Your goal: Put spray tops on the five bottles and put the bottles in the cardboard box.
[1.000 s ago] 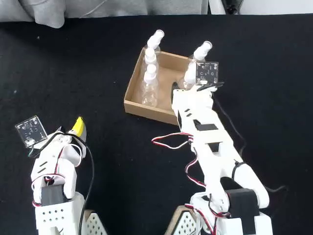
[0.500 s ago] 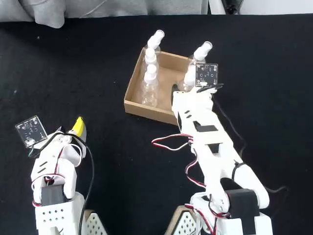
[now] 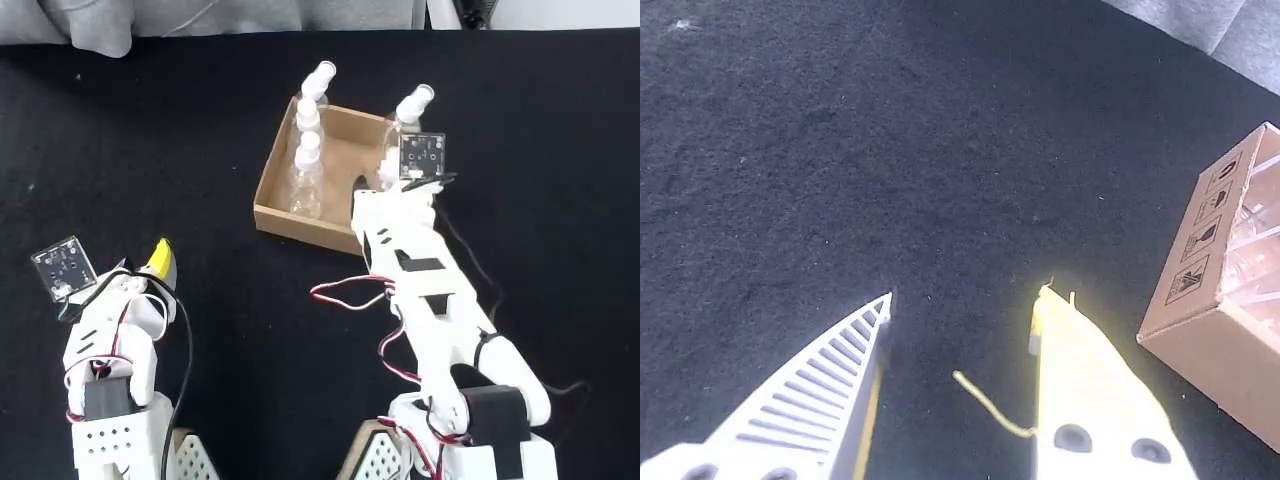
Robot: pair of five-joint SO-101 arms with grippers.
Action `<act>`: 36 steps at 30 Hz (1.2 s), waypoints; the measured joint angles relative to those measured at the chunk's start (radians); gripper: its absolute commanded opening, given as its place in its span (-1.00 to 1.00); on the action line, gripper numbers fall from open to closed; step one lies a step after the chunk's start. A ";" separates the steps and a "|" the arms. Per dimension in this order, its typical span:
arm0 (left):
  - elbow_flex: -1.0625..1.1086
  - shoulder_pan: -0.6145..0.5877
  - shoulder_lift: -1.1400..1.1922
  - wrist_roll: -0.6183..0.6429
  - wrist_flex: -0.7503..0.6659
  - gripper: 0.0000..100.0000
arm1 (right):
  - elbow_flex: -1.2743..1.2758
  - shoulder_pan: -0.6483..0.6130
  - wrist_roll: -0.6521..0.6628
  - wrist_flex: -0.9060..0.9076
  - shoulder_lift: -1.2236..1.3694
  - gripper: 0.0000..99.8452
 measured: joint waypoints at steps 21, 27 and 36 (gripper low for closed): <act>0.000 0.000 0.000 0.000 0.000 -0.57 | 0.014 0.000 0.028 0.038 0.000 -0.41; 0.000 0.000 0.000 0.000 0.000 -0.57 | 0.014 0.000 0.028 0.048 -0.006 -0.41; 0.000 0.000 0.000 0.000 0.000 -0.57 | 0.015 0.000 0.028 0.239 -0.166 -0.41</act>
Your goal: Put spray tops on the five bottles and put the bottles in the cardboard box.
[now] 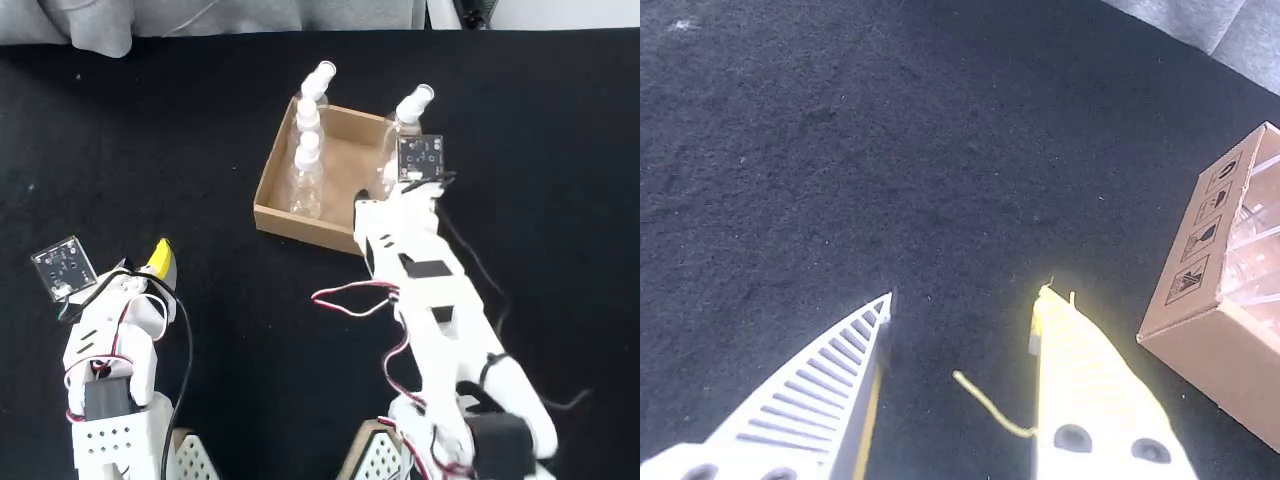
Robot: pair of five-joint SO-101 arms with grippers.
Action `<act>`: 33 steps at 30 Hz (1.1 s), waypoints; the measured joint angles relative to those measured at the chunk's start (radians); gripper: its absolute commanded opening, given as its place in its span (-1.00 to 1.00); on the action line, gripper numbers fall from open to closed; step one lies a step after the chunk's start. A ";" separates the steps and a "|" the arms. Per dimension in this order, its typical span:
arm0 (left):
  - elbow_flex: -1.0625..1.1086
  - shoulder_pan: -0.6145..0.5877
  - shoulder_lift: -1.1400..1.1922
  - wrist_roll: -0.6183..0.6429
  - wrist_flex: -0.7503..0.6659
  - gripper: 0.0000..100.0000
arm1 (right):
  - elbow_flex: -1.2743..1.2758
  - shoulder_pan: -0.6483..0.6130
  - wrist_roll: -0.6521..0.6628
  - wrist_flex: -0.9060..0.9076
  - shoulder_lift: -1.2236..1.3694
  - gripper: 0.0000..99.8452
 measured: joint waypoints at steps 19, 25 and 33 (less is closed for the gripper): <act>0.000 0.000 0.000 0.000 0.000 -0.57 | 0.012 0.000 0.000 0.239 -0.157 -0.41; 0.000 0.000 0.000 0.000 0.000 -0.57 | 0.012 0.000 0.000 0.351 -0.232 -0.41; 0.000 0.000 0.000 0.000 0.000 -0.57 | 0.012 0.000 0.000 0.474 -0.290 -0.42</act>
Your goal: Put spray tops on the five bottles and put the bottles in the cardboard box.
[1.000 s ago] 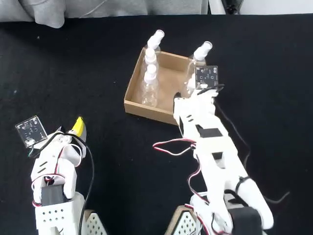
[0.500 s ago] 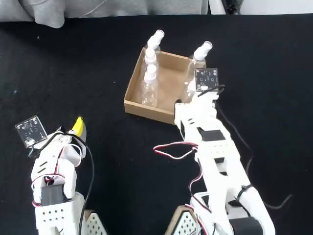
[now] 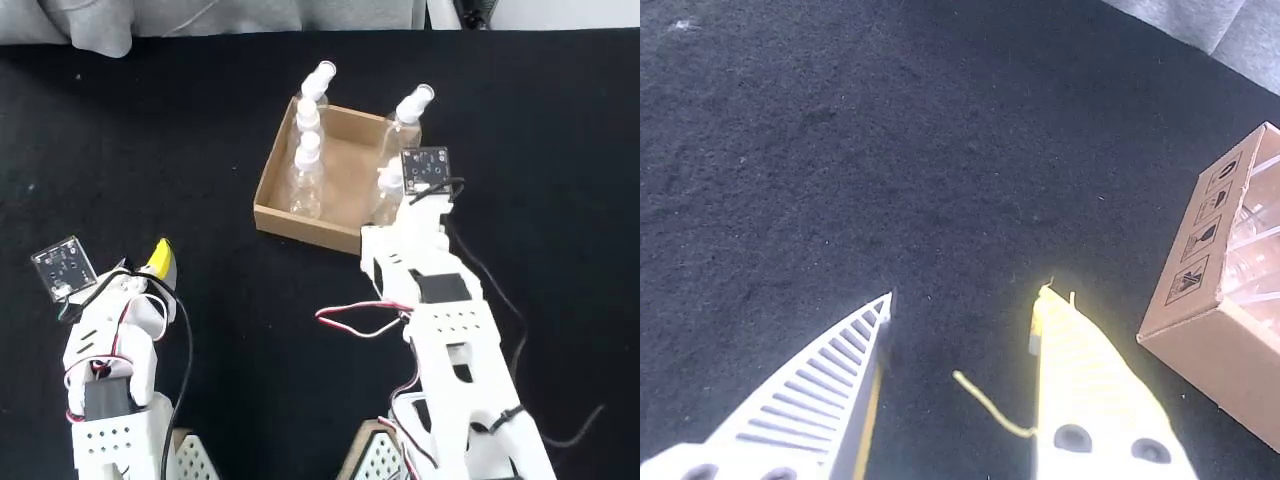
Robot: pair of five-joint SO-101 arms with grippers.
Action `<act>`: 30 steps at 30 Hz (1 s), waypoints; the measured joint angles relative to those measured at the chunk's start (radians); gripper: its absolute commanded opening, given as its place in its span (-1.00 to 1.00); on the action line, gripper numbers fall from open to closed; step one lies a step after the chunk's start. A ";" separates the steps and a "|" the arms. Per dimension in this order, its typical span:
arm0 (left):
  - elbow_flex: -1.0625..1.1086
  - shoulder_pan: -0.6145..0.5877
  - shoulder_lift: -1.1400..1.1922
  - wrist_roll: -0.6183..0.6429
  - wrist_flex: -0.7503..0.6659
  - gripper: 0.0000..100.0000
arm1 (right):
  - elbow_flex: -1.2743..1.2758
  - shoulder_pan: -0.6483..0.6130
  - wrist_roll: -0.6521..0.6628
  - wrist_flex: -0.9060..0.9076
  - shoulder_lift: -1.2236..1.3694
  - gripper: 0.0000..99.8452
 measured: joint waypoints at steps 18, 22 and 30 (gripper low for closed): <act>0.000 0.000 0.000 0.000 0.000 -0.57 | 0.000 0.000 0.000 0.282 -0.269 -0.57; 0.000 0.000 0.000 0.000 0.000 -0.57 | 0.000 0.000 0.000 0.341 -0.342 -0.57; 0.000 0.000 0.000 0.000 0.000 -0.57 | 0.103 0.000 0.052 0.361 -0.508 -0.57</act>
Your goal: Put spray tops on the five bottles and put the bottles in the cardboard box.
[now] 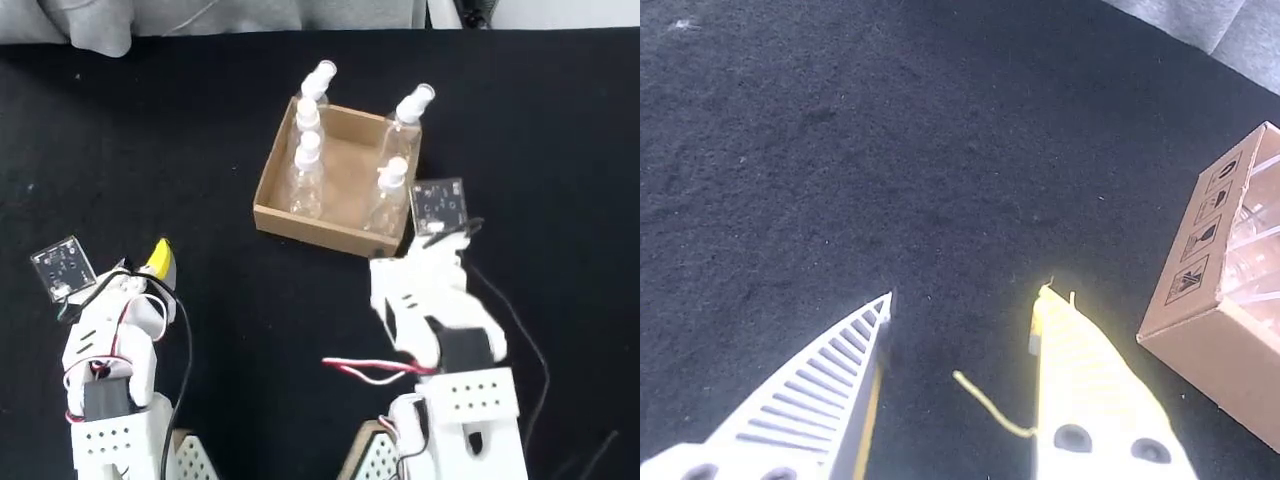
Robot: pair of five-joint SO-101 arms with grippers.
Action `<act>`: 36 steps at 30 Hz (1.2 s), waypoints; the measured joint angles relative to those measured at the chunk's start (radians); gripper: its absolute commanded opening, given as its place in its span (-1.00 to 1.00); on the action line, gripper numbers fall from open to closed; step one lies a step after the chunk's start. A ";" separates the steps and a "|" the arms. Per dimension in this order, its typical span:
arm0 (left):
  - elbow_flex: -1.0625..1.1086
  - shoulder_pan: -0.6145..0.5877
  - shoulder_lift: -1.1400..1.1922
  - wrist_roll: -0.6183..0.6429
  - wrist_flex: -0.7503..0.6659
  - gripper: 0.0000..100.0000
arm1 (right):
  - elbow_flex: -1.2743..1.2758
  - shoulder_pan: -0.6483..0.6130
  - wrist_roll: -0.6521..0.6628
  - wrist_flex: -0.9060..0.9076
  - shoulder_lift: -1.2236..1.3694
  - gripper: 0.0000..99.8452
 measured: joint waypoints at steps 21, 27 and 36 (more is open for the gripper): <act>0.000 0.000 0.000 0.000 0.000 -0.58 | 0.235 -0.002 0.051 0.000 -0.405 -0.57; 0.000 0.000 0.000 0.000 0.000 -0.58 | 0.301 0.054 0.058 0.000 -0.509 -0.57; 0.000 0.000 0.000 0.000 0.000 -0.58 | 0.411 0.064 0.061 0.006 -0.560 -0.57</act>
